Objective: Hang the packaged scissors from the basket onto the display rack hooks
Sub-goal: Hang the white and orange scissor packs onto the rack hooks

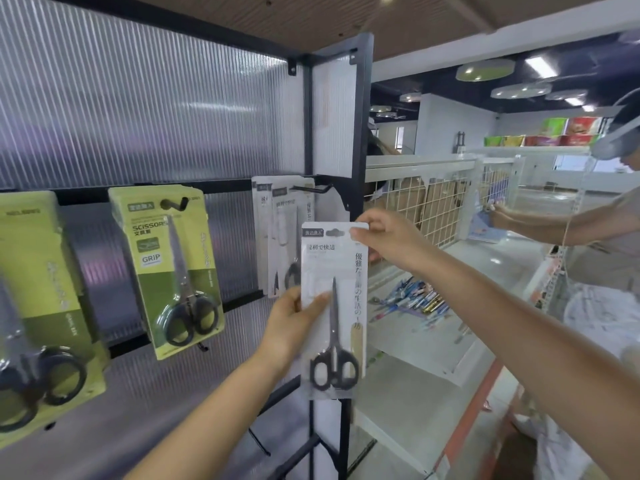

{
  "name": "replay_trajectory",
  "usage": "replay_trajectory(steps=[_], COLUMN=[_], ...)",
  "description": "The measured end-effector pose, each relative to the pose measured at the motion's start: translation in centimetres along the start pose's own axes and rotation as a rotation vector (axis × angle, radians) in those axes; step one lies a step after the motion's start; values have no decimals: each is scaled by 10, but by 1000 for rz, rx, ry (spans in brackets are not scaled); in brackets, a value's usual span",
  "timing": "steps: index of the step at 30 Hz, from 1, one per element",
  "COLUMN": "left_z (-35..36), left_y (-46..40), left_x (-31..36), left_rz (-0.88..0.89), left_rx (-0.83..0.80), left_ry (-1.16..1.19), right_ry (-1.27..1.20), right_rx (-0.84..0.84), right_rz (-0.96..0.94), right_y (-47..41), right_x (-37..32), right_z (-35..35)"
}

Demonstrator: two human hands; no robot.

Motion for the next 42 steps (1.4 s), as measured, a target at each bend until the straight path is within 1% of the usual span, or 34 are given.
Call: replay_trajectory(steps=[2,4,6,10,14,19,25,30,36,42], left_z=[-1,-3,-3,-4,-9,-10,-9,-8,-5,-4], left_y=[2,4,2,-3,-10,-22,-25,-28,-29,-32], left_x=[-6,-10,-14,-9,-7,-4,-2,-3,-1,0], left_rz=[-36,-21,0,23,70,116,125,139,156,147], left_rx=[-1,-11,-17,78,96,106,87,91,91,100], left_ry=[23,18,11,39,20,41,26,25,97,98], right_ry=[1,29,65,3,3,28,37,-8,76,136], right_rx=[4,-15,4,93,126,78,133,163,147,145], right_rz=[-22,-23,-20,-26,-26,-56,-112,-92,-71,-70], right_y=[-3,-8,-12,-16,-15,-17,-19,-19,-22,-26], right_x=[-5,-8,-6,-4,-3,1,1,2,9,12], right_z=[-4,-3,0,2,-3,-4,-6,-7,-7,-4])
Point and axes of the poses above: each hand's wrist, its own y-axis away from the middle knuckle, its own z-axis out of the palm, x = y × z, the point moved 1 cm from there along -y, towards the middle knuckle, and after that the axes turned 9 degrees about -y, right-handed, at the moved point
